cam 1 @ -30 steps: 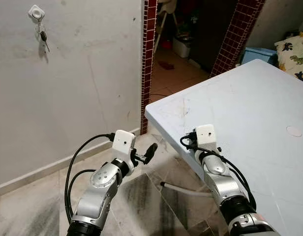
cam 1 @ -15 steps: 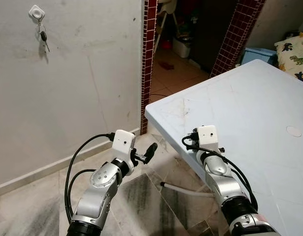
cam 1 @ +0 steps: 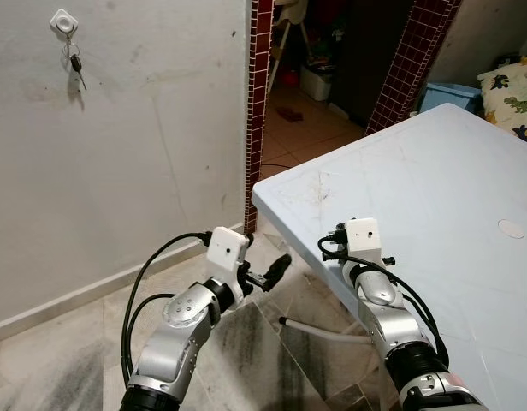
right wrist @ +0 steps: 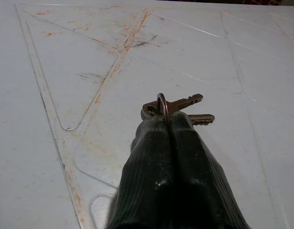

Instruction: Hang keys on a hook

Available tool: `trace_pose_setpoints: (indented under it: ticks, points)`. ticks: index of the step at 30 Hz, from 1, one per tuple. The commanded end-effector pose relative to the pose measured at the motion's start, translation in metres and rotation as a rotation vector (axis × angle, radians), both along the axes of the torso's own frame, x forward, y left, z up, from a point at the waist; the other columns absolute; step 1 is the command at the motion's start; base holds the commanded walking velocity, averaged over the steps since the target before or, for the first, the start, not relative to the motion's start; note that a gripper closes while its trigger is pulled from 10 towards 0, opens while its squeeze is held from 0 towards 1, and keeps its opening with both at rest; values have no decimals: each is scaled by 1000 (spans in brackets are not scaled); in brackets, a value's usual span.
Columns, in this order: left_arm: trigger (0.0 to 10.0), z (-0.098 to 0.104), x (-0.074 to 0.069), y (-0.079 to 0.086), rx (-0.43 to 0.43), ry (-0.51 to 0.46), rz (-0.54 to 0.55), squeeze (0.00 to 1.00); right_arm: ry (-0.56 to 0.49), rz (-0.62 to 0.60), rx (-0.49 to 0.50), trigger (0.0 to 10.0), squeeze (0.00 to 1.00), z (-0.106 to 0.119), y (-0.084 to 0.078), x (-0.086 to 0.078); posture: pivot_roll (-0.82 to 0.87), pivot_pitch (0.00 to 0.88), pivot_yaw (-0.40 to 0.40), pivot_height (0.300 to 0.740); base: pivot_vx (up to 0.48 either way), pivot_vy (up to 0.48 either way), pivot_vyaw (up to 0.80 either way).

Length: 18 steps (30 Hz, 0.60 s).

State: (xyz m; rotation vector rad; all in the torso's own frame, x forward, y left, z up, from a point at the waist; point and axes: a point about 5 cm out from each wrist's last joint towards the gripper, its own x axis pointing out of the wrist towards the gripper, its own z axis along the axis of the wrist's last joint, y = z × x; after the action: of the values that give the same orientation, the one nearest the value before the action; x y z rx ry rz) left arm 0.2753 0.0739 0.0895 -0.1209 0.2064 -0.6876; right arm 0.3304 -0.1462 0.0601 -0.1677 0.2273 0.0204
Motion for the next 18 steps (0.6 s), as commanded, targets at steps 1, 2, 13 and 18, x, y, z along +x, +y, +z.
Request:
trace_pose_setpoints:
  ticks: [1,2,13,18]
  points:
    - [10000,0,-3,-2,9,-3,-31,0,-14,-6,6,0,0,2,-2,1,142,0,-65,740,0,0,0]
    - [10000,0,-3,-2,11,-3,-33,0,-16,-7,7,0,0,3,-2,1,142,0,-65,740,0,0,0]
    - [10000,0,-1,-5,8,-6,-31,0,-203,24,71,0,0,29,-3,4,130,0,-79,740,0,0,0]
    - [10000,-1,-1,-8,9,-10,-50,0,-332,63,117,0,0,53,1,7,125,0,-76,740,0,0,0]
